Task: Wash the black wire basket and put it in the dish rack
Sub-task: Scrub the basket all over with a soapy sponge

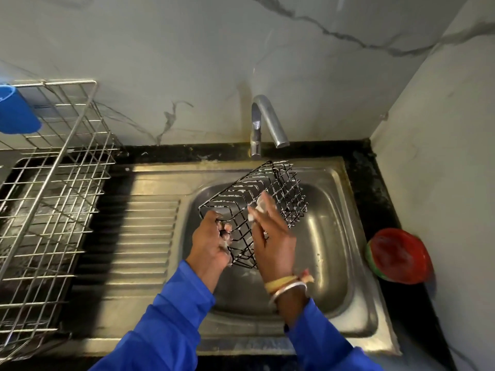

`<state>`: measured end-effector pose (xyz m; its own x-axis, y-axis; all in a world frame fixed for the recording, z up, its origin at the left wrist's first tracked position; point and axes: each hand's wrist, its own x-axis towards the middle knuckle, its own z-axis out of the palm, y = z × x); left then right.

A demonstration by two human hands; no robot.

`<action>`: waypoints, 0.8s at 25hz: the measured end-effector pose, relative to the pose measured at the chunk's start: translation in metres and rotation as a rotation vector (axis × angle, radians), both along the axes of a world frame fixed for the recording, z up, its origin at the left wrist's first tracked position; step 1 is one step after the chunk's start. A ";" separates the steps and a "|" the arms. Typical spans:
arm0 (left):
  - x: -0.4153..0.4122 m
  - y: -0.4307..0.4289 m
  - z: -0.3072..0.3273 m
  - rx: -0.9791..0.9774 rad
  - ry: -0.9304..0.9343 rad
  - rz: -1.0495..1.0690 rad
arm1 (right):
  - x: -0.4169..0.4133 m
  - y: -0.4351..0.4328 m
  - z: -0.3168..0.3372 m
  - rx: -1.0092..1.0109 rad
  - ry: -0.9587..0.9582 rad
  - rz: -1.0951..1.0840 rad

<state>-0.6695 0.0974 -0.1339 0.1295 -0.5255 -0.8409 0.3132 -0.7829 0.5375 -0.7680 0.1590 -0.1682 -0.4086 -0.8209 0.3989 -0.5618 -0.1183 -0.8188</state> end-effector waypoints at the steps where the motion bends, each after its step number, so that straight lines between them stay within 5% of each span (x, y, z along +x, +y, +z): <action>1: -0.002 0.000 0.002 0.010 -0.002 -0.006 | -0.001 -0.011 0.007 0.023 -0.038 -0.036; 6: 0.003 -0.003 -0.003 0.029 0.029 0.034 | -0.005 0.031 -0.013 -0.070 0.141 0.102; 12: -0.005 0.005 -0.002 0.026 0.014 0.014 | -0.005 -0.007 0.014 -0.027 0.025 -0.128; 16: 0.000 -0.002 -0.006 0.008 0.045 0.055 | 0.002 0.037 -0.004 -0.015 0.108 0.048; 20: 0.003 0.000 -0.006 0.028 0.011 -0.003 | -0.028 -0.003 -0.001 0.127 -0.046 -0.284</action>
